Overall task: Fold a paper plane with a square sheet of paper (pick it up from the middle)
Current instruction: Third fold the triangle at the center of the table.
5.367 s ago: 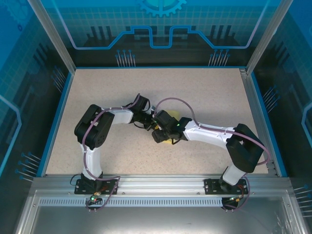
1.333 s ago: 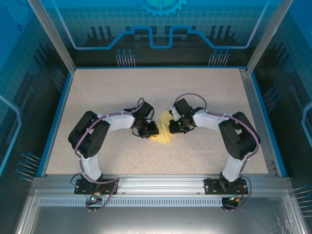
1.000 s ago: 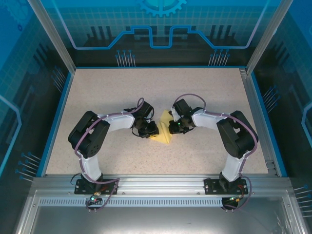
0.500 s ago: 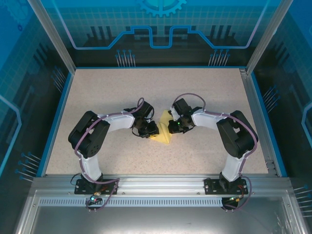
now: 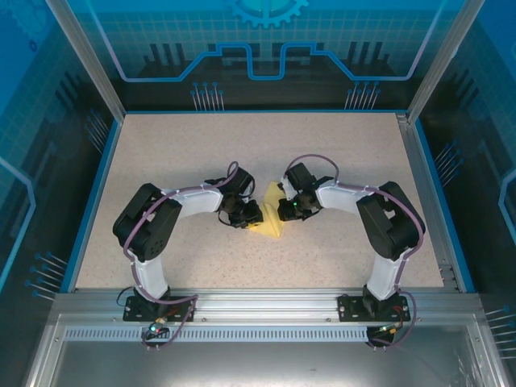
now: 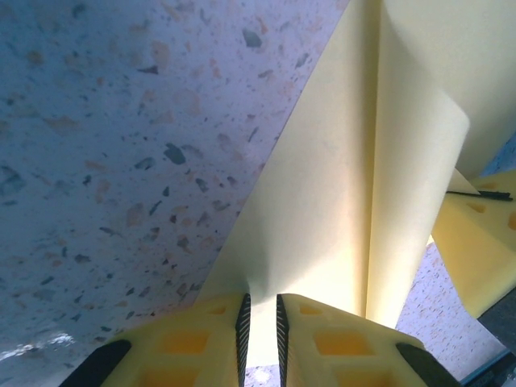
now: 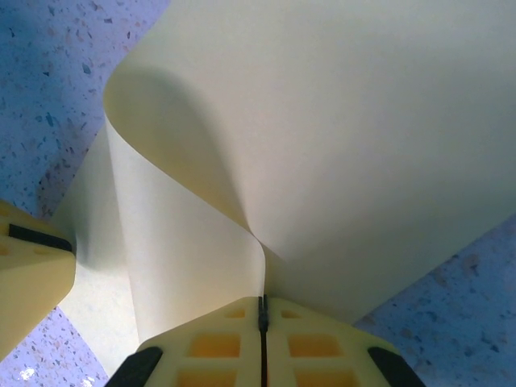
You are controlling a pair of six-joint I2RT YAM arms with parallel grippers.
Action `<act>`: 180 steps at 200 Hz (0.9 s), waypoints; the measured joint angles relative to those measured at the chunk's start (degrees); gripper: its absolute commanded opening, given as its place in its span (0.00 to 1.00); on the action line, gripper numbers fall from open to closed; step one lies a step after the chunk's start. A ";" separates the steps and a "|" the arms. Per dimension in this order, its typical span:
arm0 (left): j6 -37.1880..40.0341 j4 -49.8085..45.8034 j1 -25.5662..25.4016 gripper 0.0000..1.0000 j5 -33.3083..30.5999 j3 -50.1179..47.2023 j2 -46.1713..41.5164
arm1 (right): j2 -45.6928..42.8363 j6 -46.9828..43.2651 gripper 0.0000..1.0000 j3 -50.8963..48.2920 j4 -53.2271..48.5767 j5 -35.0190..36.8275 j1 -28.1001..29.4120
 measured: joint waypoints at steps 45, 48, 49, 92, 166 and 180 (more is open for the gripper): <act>-0.02 0.00 0.00 0.21 -0.02 0.00 0.00 | 0.26 -0.24 0.07 0.42 -0.39 0.04 0.00; -0.02 0.02 0.00 0.21 -0.02 0.00 0.00 | 0.26 -0.24 0.07 0.42 -0.39 0.04 0.00; -0.02 0.00 0.00 0.21 -0.02 0.00 0.00 | 0.26 -0.26 0.07 0.42 -0.39 0.04 0.00; -0.04 -0.02 0.00 0.19 -0.20 0.00 -0.39 | 0.26 -0.22 0.05 0.42 -0.44 0.44 0.02; -3.02 8.22 2.62 0.00 4.37 -1.01 -4.83 | 0.26 -0.22 0.05 0.42 -0.44 0.50 0.04; -4.96 11.98 3.50 0.00 7.30 -1.46 -4.15 | 0.26 -0.22 0.05 0.42 -0.44 0.57 0.04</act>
